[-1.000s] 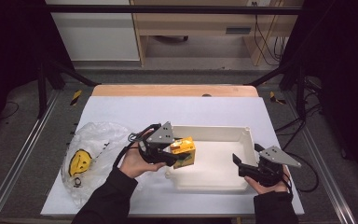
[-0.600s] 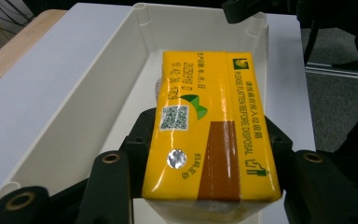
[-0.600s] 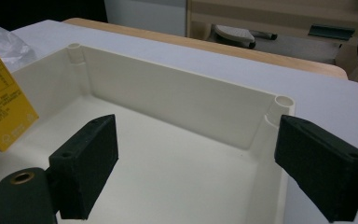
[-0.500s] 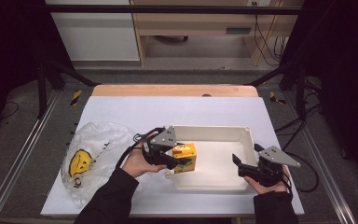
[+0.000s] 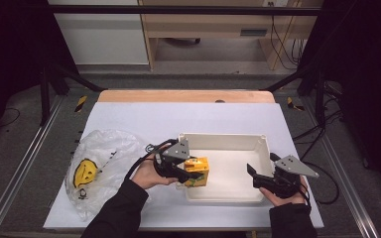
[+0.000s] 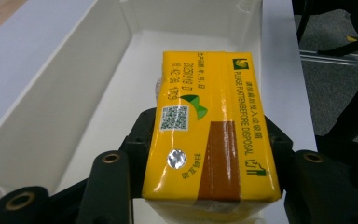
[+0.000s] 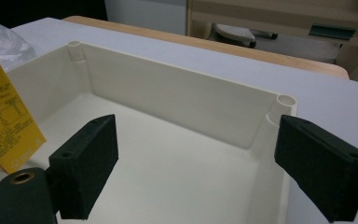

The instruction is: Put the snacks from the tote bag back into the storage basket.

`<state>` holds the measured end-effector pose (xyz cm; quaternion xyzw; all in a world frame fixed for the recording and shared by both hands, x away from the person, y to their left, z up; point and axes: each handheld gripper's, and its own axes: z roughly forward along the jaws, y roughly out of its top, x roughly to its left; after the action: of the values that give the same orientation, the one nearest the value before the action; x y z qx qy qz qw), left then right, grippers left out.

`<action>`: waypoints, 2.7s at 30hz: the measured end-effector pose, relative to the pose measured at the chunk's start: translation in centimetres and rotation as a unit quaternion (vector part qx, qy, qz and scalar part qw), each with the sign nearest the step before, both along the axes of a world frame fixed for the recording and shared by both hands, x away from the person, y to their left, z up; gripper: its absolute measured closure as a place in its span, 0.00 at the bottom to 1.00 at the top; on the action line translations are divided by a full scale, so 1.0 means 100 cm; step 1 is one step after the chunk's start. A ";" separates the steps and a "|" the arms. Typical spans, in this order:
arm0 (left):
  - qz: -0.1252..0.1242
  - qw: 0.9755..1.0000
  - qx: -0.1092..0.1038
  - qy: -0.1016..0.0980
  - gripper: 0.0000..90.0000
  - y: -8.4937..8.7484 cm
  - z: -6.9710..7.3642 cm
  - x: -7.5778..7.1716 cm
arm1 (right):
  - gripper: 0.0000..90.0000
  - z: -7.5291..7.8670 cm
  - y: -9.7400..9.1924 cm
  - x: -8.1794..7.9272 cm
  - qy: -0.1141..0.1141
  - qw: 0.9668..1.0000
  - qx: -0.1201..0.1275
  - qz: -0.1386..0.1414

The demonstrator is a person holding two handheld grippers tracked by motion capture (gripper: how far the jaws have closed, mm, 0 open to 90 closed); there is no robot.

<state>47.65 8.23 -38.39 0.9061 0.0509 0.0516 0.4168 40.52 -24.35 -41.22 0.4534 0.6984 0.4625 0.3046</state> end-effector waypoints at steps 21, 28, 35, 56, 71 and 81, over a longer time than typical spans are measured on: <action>-0.012 1.000 0.019 0.012 0.56 -0.008 -0.029 0.005 | 0.15 -0.001 0.000 0.001 0.002 1.000 -0.005 0.001; -0.014 1.000 0.018 0.008 0.55 -0.008 -0.031 0.003 | 0.15 -0.002 0.001 0.001 0.004 1.000 -0.006 0.000; 0.009 1.000 0.002 0.014 0.40 -0.005 -0.023 0.000 | 0.15 -0.003 0.001 0.001 0.005 1.000 -0.007 0.000; 0.219 0.969 -0.108 -0.033 0.30 0.082 0.019 -0.043 | 0.14 -0.005 -0.001 0.001 0.009 1.000 -0.011 -0.009; 0.356 0.926 -0.114 -0.061 0.22 0.172 -0.009 -0.070 | 0.14 -0.008 -0.006 0.000 0.014 1.000 -0.011 -0.018; 0.434 0.888 -0.138 -0.058 0.20 0.225 -0.021 -0.079 | 0.14 -0.012 -0.010 0.001 0.021 1.000 -0.010 -0.021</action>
<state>39.72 30.73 -40.51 0.7222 0.4213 0.2727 0.4760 40.62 -25.35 -42.39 0.4747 0.6993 0.4392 0.3046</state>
